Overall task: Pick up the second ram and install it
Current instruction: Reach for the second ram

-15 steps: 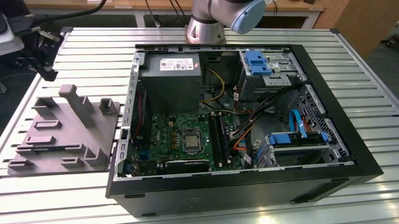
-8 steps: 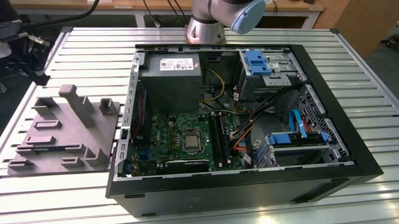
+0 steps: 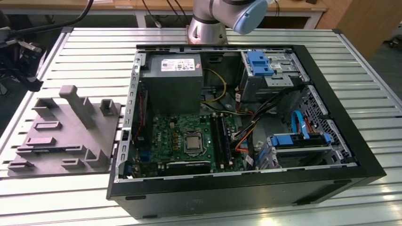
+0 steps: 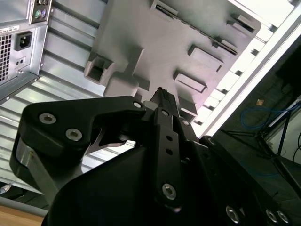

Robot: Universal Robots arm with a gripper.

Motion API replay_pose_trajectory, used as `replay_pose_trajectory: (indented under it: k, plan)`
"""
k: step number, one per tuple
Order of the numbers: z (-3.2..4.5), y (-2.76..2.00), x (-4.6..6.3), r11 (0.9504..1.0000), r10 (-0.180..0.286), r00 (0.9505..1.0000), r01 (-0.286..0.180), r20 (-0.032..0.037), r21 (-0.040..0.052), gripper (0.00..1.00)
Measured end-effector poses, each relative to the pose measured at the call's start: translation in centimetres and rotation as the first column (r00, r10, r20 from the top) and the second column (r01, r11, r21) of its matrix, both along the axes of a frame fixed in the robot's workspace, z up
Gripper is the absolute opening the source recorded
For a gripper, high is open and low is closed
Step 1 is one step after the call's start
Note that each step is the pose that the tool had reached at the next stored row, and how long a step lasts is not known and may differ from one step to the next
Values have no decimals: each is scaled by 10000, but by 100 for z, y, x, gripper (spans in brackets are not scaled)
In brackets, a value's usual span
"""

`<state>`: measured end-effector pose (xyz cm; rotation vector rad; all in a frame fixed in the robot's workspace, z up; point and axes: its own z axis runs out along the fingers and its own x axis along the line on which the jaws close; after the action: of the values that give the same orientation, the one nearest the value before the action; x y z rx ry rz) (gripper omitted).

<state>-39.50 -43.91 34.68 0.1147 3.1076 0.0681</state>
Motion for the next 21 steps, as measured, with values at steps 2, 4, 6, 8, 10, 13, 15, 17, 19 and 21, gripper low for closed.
replay_pose_trajectory:
  k: [2,4,6,8,10,13,15,17,19,21]
  plan:
    - [-12,-26,-27,10000,0,10000,0,-1,-1,10]
    - [-26,-52,-52,10000,1,10000,-1,0,0,10]
    - [-42,-80,-72,10000,1,10000,-1,0,0,10]
    - [-60,-111,-88,10000,2,10000,-2,0,0,10]
    - [-81,-144,-98,10000,3,10000,-3,-1,0,10]
    - [-115,-191,-109,10000,6,10000,-6,-6,0,10]
    - [-138,-222,-117,10000,8,10000,-8,-9,1,10]
    - [-159,-259,-127,10000,10,10000,-10,-12,1,10]
    - [-178,-297,-136,10000,13,10000,-13,-13,0,10]
    - [-195,-337,-146,10000,14,10000,-14,-13,1,10]
